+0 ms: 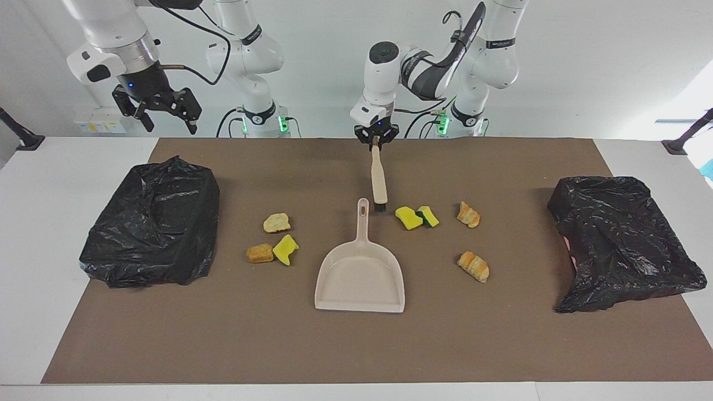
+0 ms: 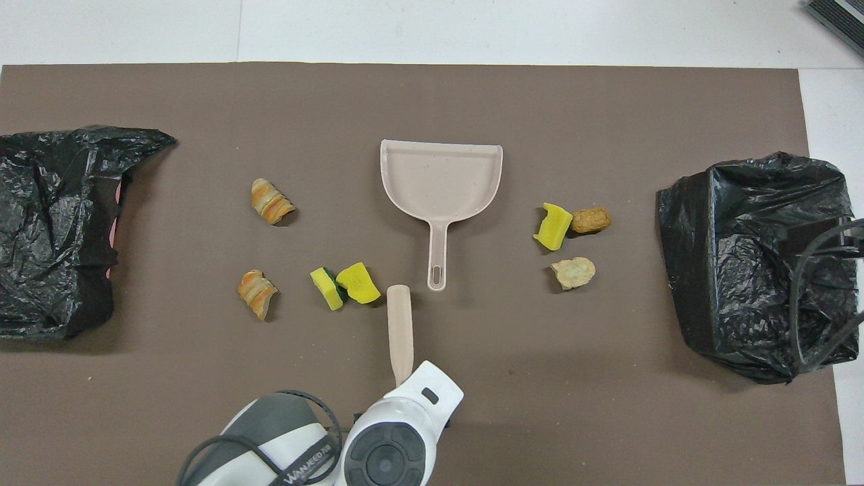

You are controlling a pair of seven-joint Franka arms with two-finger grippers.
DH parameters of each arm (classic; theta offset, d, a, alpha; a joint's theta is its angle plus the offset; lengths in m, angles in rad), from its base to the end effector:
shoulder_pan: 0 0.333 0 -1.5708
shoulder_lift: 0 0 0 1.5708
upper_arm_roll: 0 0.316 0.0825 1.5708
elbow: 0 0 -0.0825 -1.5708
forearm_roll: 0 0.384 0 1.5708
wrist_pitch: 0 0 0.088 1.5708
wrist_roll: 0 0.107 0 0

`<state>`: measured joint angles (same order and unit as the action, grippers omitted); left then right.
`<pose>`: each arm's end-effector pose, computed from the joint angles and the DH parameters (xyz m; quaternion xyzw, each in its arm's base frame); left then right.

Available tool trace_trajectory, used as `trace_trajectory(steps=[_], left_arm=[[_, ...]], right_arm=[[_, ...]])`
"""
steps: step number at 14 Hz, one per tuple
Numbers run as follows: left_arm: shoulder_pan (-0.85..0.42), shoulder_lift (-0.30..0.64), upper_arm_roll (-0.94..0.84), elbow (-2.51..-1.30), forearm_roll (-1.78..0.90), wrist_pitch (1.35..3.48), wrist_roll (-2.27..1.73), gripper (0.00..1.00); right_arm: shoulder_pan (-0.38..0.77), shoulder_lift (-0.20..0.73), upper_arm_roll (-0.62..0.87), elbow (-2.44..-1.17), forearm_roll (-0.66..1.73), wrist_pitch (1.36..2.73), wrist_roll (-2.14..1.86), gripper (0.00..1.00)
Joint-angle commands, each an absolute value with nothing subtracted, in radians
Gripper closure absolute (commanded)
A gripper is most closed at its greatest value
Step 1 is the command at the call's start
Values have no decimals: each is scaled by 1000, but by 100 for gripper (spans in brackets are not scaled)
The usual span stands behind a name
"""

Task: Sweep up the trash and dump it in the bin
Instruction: 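Grasp the wooden brush handle with the left gripper, then lift the brush with the left gripper while the right gripper reaches the dustpan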

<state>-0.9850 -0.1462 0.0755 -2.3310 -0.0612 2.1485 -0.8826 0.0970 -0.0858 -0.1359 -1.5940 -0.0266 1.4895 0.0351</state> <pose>0.2937 -0.3811 0.3936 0.9994 0.0032 -0.0356 0.0048 0.5188 -0.0267 0.6522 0.9992 -0.0376 -0.0098 0.0074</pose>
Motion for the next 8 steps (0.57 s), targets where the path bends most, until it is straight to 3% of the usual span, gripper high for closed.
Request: trace_trajectory(steps=[1,8], left_arm=[[-884,-198,69,-2318,-52,2073,-801,100],[-484,-192,69,-2241,-52,1965,-214,100]], right_arm=[[101,-91,-120,-1609,-28,1482,52,0],[290,87,-75,-1601,49,1672,346,0]])
